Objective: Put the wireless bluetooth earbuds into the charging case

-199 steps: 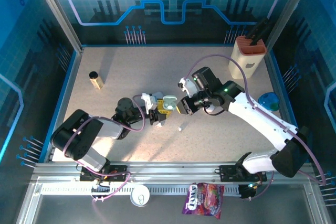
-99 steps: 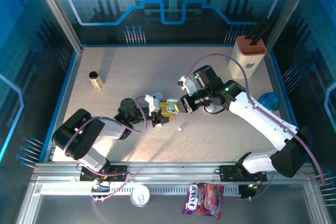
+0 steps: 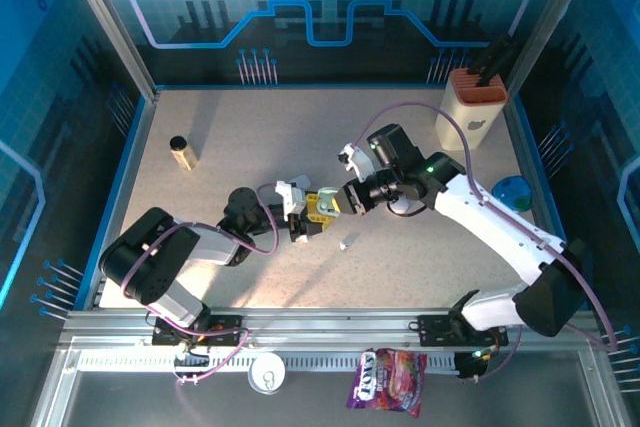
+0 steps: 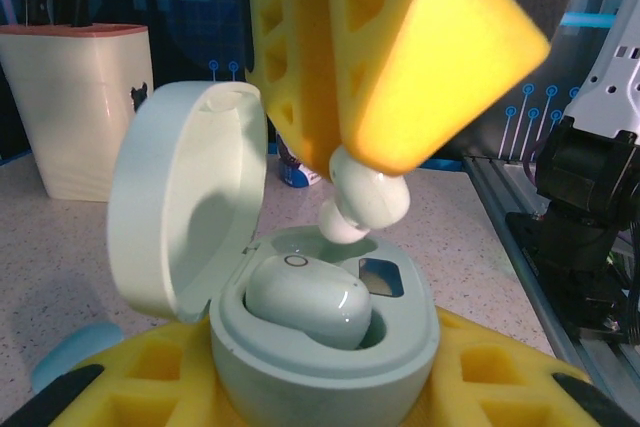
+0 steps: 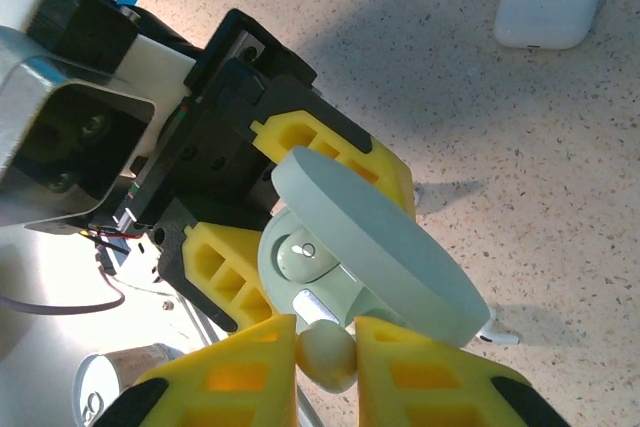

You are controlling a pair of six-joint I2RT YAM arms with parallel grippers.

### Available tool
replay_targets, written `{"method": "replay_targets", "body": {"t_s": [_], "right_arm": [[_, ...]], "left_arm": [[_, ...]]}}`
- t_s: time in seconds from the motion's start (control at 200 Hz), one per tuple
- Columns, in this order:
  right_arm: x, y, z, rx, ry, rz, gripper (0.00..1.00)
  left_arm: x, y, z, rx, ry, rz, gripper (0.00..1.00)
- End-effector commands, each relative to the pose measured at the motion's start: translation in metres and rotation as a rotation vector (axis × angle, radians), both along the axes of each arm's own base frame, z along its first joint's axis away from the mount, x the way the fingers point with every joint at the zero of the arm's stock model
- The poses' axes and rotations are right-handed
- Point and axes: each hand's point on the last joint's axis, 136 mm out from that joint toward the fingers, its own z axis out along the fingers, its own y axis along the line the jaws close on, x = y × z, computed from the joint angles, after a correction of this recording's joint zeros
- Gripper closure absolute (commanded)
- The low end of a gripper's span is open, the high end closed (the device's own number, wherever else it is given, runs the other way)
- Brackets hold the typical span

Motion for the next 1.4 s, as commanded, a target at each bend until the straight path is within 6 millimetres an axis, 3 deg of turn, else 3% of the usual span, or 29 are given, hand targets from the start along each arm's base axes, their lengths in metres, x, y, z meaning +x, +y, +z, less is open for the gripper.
{"method": "replay_targets", "body": {"t_s": [0.0,0.275,0.5,0.715,0.9,1.031,1.181,1.396], "right_arm": [[0.003,-0.002,-0.01,-0.008,0.03,-0.012,0.82],[0.007,-0.005,-0.017,-0.04,0.031,-0.026,0.82],[0.013,-0.005,-0.008,-0.028,0.004,-0.056,0.71],[0.011,-0.005,0.01,0.016,-0.035,-0.06,0.59],[-0.008,-0.006,0.042,0.116,-0.114,0.01,0.5],[-0.006,-0.008,0.062,0.169,-0.176,-0.004,0.46],[0.014,-0.002,0.066,0.165,-0.161,-0.059,0.46],[0.03,0.011,0.041,0.095,-0.06,-0.047,0.61]], "left_arm": [[-0.002,-0.004,0.018,-0.039,-0.06,-0.017,0.67],[-0.002,-0.003,0.022,-0.047,-0.065,-0.018,0.67],[-0.003,-0.004,0.021,-0.046,-0.058,-0.023,0.67],[-0.003,-0.003,0.02,-0.044,-0.052,-0.023,0.67],[-0.001,-0.002,0.02,-0.045,-0.056,-0.01,0.67],[-0.001,-0.002,0.02,-0.045,-0.061,-0.01,0.67],[-0.002,-0.002,0.022,-0.049,-0.067,-0.015,0.67],[-0.002,-0.001,0.022,-0.051,-0.068,-0.004,0.67]]}}
